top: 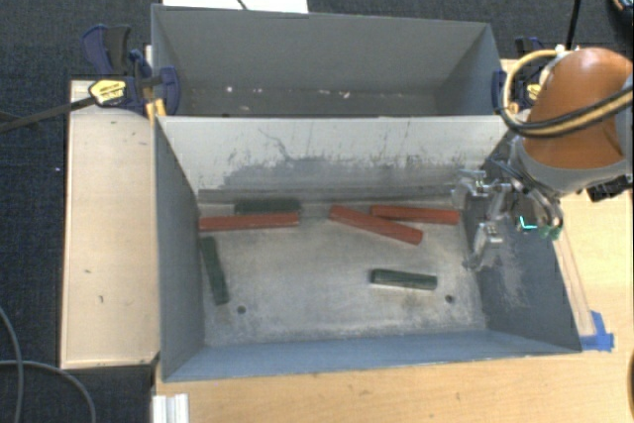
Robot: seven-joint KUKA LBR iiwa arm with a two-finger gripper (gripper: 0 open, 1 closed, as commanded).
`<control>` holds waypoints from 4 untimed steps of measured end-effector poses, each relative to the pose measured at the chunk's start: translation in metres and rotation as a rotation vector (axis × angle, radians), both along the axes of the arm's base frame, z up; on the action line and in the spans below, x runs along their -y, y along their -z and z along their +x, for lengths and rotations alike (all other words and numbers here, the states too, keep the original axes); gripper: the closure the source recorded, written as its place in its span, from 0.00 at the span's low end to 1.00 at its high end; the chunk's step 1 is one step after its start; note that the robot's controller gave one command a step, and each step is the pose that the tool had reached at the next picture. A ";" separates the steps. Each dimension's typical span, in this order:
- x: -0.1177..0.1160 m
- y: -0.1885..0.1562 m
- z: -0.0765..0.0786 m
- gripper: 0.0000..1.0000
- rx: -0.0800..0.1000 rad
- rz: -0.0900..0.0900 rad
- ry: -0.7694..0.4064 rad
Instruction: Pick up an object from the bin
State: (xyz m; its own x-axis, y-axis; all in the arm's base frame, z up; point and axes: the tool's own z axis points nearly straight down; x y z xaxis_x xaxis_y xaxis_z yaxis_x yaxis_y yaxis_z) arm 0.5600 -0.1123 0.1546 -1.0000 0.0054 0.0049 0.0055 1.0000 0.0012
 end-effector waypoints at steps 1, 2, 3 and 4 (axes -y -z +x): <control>-0.050 0.087 0.004 0.00 0.004 0.001 0.015; -0.134 0.082 0.025 0.00 0.012 0.003 0.098; -0.183 0.003 0.020 0.00 0.015 0.004 0.154; -0.150 0.086 -0.010 0.00 0.000 -0.002 0.140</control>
Offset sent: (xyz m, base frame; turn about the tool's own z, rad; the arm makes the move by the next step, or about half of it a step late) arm 0.0035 0.0475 -0.0846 0.0182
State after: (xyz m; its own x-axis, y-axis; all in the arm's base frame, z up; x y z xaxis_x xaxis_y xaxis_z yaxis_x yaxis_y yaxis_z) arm 0.5496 0.0373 0.0690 -0.9895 0.1448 0.0044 0.1448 0.9895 -0.0010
